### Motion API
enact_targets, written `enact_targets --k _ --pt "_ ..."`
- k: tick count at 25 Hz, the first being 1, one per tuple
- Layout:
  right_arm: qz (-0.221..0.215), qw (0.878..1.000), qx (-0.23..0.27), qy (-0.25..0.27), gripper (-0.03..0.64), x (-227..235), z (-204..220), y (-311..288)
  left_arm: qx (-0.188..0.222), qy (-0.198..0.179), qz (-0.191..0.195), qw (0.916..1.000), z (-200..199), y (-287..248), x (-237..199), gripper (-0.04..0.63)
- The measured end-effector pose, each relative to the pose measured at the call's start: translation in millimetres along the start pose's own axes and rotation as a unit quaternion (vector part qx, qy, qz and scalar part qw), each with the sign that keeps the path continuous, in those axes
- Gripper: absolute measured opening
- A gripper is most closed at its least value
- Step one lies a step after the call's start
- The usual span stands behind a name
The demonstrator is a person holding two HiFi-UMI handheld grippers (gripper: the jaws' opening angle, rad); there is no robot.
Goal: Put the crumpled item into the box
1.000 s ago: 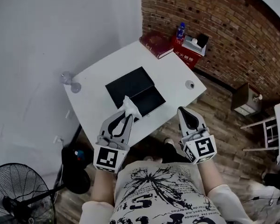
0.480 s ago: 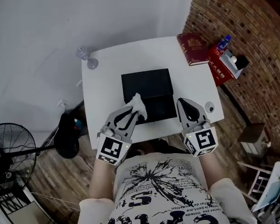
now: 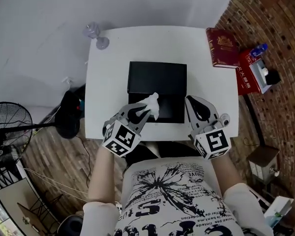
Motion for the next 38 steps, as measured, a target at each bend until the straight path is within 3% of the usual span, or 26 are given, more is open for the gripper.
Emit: enact_targets --k 8,15,19,25,28,32,38 --pt "-0.015 0.999 -0.027 -0.013 0.015 30 33 1 -0.105 -0.045 0.062 0.9915 27 -62 17 0.061" --pt "-0.010 0.999 -0.037 -0.034 0.015 50 49 -2 -0.194 -0.058 0.092 0.9750 52 -98 22 0.061" --pt "-0.010 0.998 -0.041 -0.041 0.015 56 54 -2 -0.223 -0.070 0.096 0.9675 60 -109 24 0.071" --pt "-0.001 0.998 -0.044 -0.047 0.015 58 52 -1 -0.207 -0.039 0.099 0.9726 59 -109 23 0.094" --pt "0.003 0.998 -0.044 -0.054 0.015 53 48 2 -0.177 -0.011 0.091 0.9799 50 -100 21 0.155" --pt "0.011 0.998 -0.039 -0.052 0.015 41 37 8 -0.133 0.021 0.096 0.9862 33 -76 19 0.155" --pt "0.028 0.998 -0.022 -0.047 0.015 16 10 19 -0.061 0.030 0.064 0.9957 1 -24 6 0.143"
Point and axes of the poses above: the fingertips, and each gripper's own axes: y backward along the fingers, x to its right, z out of its underside, the point moved 1 cm from there along y, backward along the fingers
